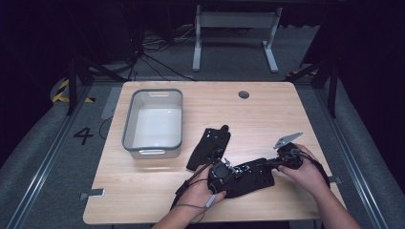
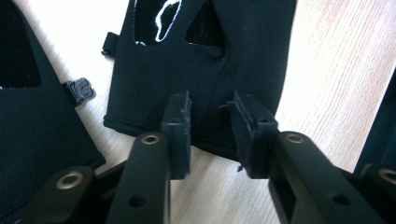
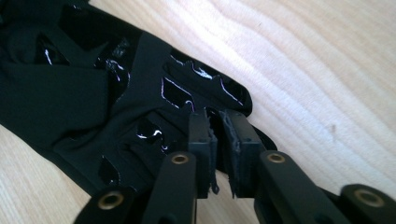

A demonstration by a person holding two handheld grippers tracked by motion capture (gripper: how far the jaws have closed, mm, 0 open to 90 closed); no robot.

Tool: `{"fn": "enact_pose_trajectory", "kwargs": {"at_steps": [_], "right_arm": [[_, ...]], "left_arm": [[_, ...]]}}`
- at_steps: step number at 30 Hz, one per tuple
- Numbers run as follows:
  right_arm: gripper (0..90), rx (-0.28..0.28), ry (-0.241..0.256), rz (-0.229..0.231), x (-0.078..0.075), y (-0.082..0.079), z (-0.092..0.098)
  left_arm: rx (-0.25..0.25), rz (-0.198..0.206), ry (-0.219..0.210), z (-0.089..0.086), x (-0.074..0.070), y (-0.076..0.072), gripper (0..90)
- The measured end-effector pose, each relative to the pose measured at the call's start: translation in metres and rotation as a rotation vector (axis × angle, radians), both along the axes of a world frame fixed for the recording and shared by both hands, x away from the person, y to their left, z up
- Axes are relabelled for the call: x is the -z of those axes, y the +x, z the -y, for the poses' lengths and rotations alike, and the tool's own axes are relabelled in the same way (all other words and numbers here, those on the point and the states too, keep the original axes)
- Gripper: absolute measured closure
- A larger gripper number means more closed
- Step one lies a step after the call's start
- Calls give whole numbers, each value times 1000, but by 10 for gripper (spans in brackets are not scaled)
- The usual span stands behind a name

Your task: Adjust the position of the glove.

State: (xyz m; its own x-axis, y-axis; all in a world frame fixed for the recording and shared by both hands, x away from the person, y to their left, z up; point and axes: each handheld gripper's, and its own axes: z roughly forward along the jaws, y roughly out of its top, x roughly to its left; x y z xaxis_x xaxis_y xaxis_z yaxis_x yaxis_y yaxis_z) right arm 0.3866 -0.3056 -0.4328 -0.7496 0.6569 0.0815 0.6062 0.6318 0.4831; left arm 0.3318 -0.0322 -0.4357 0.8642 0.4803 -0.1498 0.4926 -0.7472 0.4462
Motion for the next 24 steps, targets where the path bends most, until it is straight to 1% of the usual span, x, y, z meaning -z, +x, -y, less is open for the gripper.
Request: {"fn": "enact_pose_trajectory", "kwargs": {"at_steps": [3,6,7,8,9,10,11,12,13,15,19,20,21,22,23,24], "right_arm": [[854,-6,-7,-19,0,-3,1],[869,-9,-14,-50,0,-9,1],[869,-9,-14,-50,0,-9,1],[877,-24,-26,-80,-1,-16,1],[879,-32,-27,-93,-1,-18,0],[879,-32,-27,-93,-1,-18,0],[886,-35,-36,-121,-2,-24,-2],[886,-35,-36,-121,-2,-24,-2],[888,-44,-51,-142,-3,-28,-5],[888,-60,-62,-165,-4,-30,-7],[887,-60,-66,-169,-4,-31,-7],[888,-53,-62,-170,-5,-31,-7],[888,-51,-55,-162,-7,-31,-7],[889,-54,-34,-150,-11,-32,-7],[889,-54,-34,-150,-11,-32,-7],[889,-54,-28,-142,-14,-32,-7]], "left_arm": [[-8,-14,3,-3,0,1,708],[-11,-22,7,-4,0,1,712],[-12,-24,9,-5,0,1,712],[-12,-24,17,-7,-1,1,712],[-12,-24,17,-7,-1,1,712],[-17,-26,16,-8,-1,0,712],[-17,-29,16,-11,0,-1,711],[-17,-29,16,-11,0,-1,712],[-18,-37,14,-12,0,-2,712],[-18,-40,20,-13,-1,-4,713],[-20,-33,22,-12,-2,-6,709],[-29,-25,18,-12,-3,-6,704],[-33,-11,11,-12,-5,-7,700],[-35,-3,4,-13,-6,-7,697],[-41,3,-1,-14,-8,-8,697],[-47,9,-17,-15,-10,-9,695]]}}
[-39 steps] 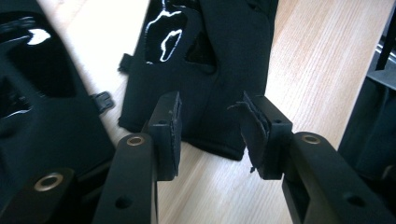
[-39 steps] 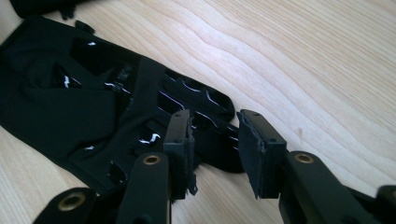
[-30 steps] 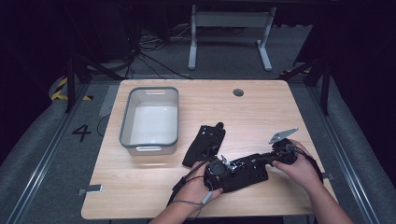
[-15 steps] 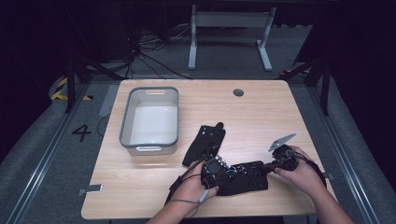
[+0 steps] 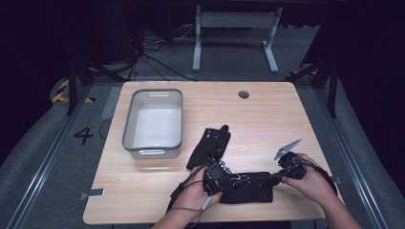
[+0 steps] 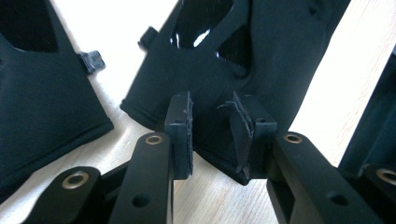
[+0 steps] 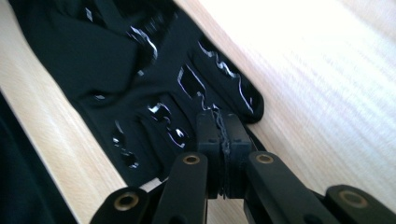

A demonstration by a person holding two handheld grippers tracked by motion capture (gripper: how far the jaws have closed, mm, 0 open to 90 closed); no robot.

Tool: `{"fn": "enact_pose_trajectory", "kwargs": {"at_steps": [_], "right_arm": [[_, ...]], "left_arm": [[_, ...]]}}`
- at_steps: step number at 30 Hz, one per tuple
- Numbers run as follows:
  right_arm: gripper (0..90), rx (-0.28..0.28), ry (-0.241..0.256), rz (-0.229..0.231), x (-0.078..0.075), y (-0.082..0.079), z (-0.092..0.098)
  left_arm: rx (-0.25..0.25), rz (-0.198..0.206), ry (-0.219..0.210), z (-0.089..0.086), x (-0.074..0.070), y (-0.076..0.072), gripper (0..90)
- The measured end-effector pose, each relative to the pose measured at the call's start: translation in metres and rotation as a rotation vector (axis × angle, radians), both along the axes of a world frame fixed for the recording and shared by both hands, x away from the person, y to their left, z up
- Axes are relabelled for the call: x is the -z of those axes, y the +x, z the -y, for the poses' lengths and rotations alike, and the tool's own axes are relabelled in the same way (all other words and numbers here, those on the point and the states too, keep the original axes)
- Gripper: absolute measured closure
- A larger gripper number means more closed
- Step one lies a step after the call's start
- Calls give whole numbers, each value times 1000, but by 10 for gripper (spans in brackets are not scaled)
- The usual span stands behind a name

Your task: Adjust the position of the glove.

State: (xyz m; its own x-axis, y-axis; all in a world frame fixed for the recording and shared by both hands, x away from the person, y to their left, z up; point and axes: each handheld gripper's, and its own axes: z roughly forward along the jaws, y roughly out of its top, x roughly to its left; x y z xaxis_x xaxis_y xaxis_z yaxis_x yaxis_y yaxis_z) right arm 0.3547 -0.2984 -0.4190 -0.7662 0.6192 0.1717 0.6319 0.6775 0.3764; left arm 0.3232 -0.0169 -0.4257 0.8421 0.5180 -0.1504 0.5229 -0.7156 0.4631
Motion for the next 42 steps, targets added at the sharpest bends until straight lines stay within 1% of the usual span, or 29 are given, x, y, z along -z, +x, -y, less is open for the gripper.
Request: {"fn": "enact_pose_trajectory", "kwargs": {"at_steps": [1,2,3,4,5,6,7,8,10,12,14,16,17,19,21,22,23,25,29,30,31,32,33,36,37,38,39,40,42], "right_arm": [[889,3,11,18,-4,0,0],[889,6,29,55,-10,0,0],[888,6,39,67,-12,1,1],[888,6,39,67,-12,1,1],[888,9,65,97,-17,2,1],[888,16,71,112,-20,3,1],[888,16,75,122,-21,4,1],[888,16,75,122,-21,4,1],[888,26,94,144,-24,9,0],[888,28,104,151,-25,10,-1],[882,27,110,171,-25,16,-5],[877,23,116,171,-26,18,-7],[870,18,129,171,-30,24,-10],[861,10,133,171,-35,29,-14],[857,6,133,173,-36,31,-16],[849,1,135,179,-39,33,-19],[835,-10,134,180,-42,39,-26],[834,-12,132,180,-43,42,-29],[823,-33,118,176,-48,60,-47],[820,-36,123,171,-49,64,-51],[820,-36,123,171,-49,64,-51],[815,-39,138,169,-51,74,-59],[815,-39,138,169,-51,74,-59],[805,-39,141,168,-51,86,-70],[800,-42,147,172,-51,91,-74],[799,-41,154,164,-50,99,-81],[800,-42,152,163,-49,103,-85],[800,-42,152,163,-49,103,-85],[799,-47,152,170,-49,111,-96]], "left_arm": [[-6,3,-10,-1,-2,-1,693],[-15,6,-13,-3,-5,-1,687],[-19,11,-19,-5,-6,-1,685],[-30,17,-29,-8,-10,0,685],[-44,25,-43,-13,-15,1,684],[-44,25,-43,-13,-15,1,682],[-56,26,-50,-17,-18,2,680],[-67,32,-59,-20,-20,3,680],[-88,35,-68,-28,-24,7,673],[-122,47,-65,-36,-26,10,671],[-162,50,-87,-46,-30,15,673],[-173,55,-93,-50,-33,16,672],[-190,63,-100,-55,-35,17,670],[-200,61,-107,-59,-37,17,666],[-215,66,-109,-63,-38,17,664],[-223,67,-108,-67,-38,17,658],[-227,70,-104,-69,-38,17,643],[-242,69,-106,-73,-38,18,643],[-260,67,-103,-81,-37,17,648],[-266,68,-106,-84,-38,16,647],[-272,67,-112,-87,-38,15,647],[-278,69,-114,-91,-39,14,644],[-285,68,-117,-94,-40,13,644],[-307,72,-124,-102,-42,10,641],[-310,71,-123,-103,-41,10,639],[-311,72,-119,-104,-40,9,634],[-311,72,-115,-104,-39,9,633],[-319,71,-118,-105,-37,8,633],[-326,75,-123,-107,-37,6,633]]}}
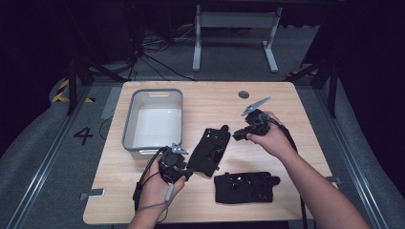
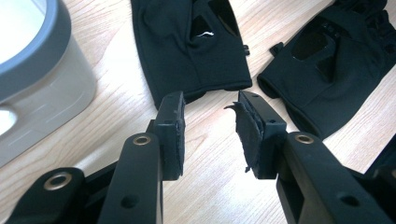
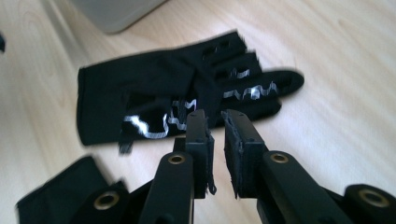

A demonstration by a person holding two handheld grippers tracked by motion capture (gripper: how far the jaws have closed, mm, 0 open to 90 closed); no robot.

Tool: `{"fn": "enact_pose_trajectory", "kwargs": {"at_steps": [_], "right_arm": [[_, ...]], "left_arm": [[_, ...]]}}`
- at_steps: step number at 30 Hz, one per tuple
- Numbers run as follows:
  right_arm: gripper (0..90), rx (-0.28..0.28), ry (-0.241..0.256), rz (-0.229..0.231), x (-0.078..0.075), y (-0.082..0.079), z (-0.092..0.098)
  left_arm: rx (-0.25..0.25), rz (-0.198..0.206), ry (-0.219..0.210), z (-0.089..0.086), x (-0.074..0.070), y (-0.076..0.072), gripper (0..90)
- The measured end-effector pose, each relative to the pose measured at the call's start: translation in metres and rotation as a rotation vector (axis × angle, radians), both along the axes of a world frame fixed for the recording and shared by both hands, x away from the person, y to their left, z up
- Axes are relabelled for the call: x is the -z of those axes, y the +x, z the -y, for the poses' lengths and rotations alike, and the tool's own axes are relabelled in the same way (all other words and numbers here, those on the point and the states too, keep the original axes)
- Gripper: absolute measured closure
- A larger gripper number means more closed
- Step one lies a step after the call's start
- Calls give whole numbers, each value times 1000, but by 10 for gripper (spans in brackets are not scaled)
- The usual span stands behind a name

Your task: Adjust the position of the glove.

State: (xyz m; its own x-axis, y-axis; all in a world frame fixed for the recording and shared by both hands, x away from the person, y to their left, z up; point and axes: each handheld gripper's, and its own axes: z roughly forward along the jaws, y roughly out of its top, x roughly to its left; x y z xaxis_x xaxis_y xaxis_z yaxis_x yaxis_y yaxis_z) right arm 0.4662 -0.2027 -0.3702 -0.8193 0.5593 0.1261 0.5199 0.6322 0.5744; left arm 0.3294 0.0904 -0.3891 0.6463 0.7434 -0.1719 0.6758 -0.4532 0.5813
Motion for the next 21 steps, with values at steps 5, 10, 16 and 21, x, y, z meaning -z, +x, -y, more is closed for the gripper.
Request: {"fn": "enact_pose_trajectory", "kwargs": {"at_steps": [5,10,16,21], "right_arm": [[763,5,6,0,4,23,-26],[737,16,16,5,14,37,-46],[721,11,-20,-6,31,53,-71],[674,34,-33,-3,43,66,-83]], "left_arm": [[-27,17,-12,-5,1,-4,626],[-52,12,-8,-11,4,-6,615],[-80,6,-5,-14,10,-7,603],[-81,-8,6,-14,16,-6,599]]}}
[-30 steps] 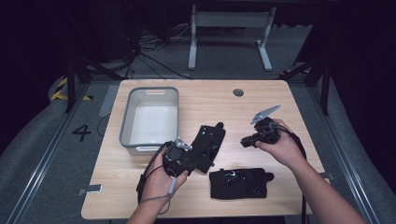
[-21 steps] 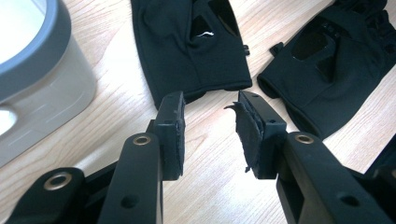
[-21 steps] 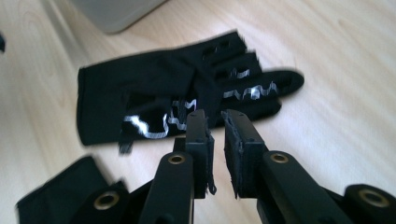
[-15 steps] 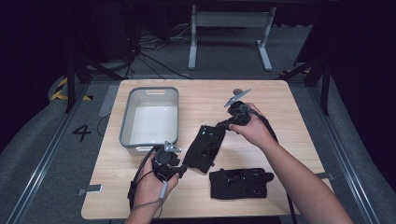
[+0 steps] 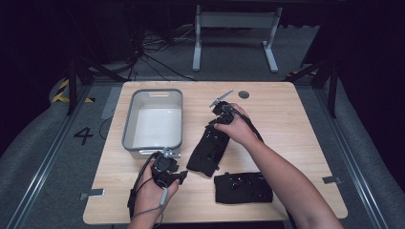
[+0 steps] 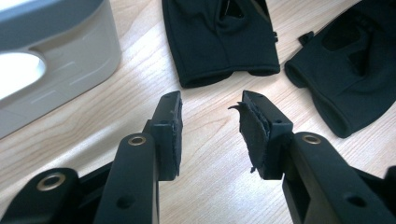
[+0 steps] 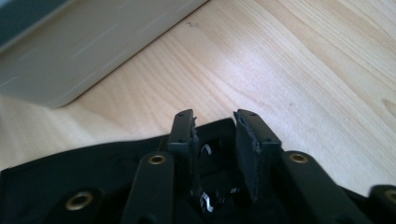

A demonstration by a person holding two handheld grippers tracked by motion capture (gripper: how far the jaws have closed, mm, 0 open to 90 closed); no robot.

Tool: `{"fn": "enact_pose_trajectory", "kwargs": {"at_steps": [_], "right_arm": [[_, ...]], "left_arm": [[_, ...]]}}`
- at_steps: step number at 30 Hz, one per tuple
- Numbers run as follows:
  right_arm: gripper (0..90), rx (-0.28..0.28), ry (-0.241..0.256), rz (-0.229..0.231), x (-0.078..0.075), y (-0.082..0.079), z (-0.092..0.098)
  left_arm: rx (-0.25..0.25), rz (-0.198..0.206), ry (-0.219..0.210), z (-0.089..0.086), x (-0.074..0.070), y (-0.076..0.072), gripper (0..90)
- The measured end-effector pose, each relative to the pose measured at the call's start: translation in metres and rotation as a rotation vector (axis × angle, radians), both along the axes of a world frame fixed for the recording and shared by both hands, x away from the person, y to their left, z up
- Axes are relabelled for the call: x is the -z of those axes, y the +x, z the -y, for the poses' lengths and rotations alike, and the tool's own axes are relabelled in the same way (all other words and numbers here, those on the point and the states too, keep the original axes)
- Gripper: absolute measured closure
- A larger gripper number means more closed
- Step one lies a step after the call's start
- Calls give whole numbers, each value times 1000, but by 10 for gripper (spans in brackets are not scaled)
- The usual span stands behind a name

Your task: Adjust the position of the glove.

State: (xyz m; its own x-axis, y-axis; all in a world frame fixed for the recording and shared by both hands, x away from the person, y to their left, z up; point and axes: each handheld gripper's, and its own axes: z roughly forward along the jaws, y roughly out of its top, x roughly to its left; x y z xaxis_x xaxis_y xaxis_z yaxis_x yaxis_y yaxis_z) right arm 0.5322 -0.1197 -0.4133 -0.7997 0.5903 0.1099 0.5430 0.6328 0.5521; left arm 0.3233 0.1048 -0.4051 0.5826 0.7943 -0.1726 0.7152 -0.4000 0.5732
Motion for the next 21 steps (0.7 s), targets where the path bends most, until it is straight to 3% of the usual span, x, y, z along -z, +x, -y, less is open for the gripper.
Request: {"fn": "enact_pose_trajectory", "kwargs": {"at_steps": [6,16,19,21], "right_arm": [[658,6,-53,-11,13,8,-9],[620,22,-97,-28,21,10,-13],[663,15,-108,-36,23,10,-13],[747,8,-123,-32,22,9,-13]], "left_arm": [[6,-18,7,-1,5,2,590],[8,-25,4,0,8,5,580],[11,-26,6,1,8,6,575],[12,-24,5,2,8,6,575]]}}
